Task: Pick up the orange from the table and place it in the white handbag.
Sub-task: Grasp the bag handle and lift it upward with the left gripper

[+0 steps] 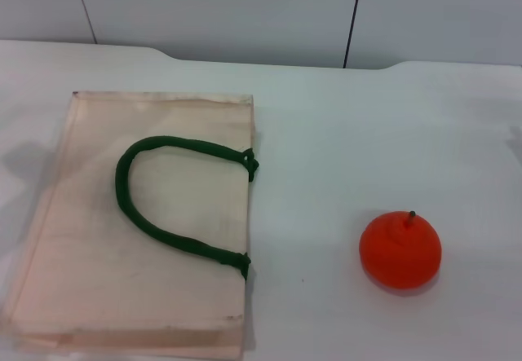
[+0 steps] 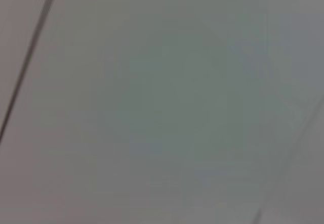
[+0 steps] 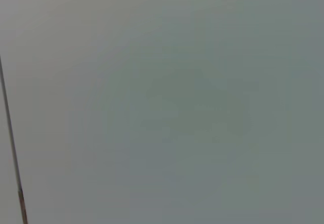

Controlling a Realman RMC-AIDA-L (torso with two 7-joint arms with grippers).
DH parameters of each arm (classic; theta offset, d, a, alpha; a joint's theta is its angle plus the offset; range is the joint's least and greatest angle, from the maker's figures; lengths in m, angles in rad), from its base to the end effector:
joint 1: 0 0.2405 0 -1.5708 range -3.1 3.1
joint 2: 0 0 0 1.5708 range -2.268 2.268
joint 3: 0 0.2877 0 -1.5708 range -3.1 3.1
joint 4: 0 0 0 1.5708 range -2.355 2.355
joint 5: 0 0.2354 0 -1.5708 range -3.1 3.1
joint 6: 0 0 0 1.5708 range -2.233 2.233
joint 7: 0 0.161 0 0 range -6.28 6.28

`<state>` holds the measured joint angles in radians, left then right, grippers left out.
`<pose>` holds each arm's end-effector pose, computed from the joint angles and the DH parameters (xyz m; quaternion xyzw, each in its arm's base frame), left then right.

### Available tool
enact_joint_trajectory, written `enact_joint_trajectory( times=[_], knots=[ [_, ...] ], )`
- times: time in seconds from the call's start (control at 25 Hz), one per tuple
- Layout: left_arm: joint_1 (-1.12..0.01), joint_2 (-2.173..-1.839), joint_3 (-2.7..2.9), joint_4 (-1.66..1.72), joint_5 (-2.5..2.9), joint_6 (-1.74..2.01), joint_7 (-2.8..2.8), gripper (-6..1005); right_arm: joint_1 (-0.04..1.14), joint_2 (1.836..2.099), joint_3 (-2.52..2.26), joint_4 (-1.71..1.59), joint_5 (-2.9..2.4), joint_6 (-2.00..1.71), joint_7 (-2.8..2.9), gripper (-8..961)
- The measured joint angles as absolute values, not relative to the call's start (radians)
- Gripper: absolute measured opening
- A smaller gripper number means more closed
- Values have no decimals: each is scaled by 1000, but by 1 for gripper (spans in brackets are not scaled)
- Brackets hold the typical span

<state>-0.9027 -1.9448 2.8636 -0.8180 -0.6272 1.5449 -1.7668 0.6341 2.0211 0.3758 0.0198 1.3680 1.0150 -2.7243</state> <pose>-0.2869 0.4722 0.1417 -0.7946 -0.3796 -0.3389 0.3313 0.3656 0.4390 -0.0080 -0.6795 0.3014 0.3136 0.5908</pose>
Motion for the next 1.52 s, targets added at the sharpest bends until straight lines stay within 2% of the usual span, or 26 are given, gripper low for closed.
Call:
enact_joint_trajectory(
  times=[0.16,0.28,0.4,0.56,1.52],
  knots=[
    [-984,-1917,2864,-977,-346,1709,-1922,892,631,2021,376,15,1367,1015,-2724,889],
    [-1030,-1914,2864,-1010,-166,1781,-1970,892,632,2022,376,14,1367,1015,-2724,889],
    [-1056,-1926,2864,-1007,-34,1772,-1981,892,638,2022,377,14,1367,1015,-2724,889],
    [-1057,-1937,2864,-982,28,1715,-1986,892,644,2022,378,17,1367,1016,-2724,889],
    [-1081,-1937,2864,-628,216,1379,-2003,891,648,2022,382,17,1371,1015,-2724,889]
  ],
)
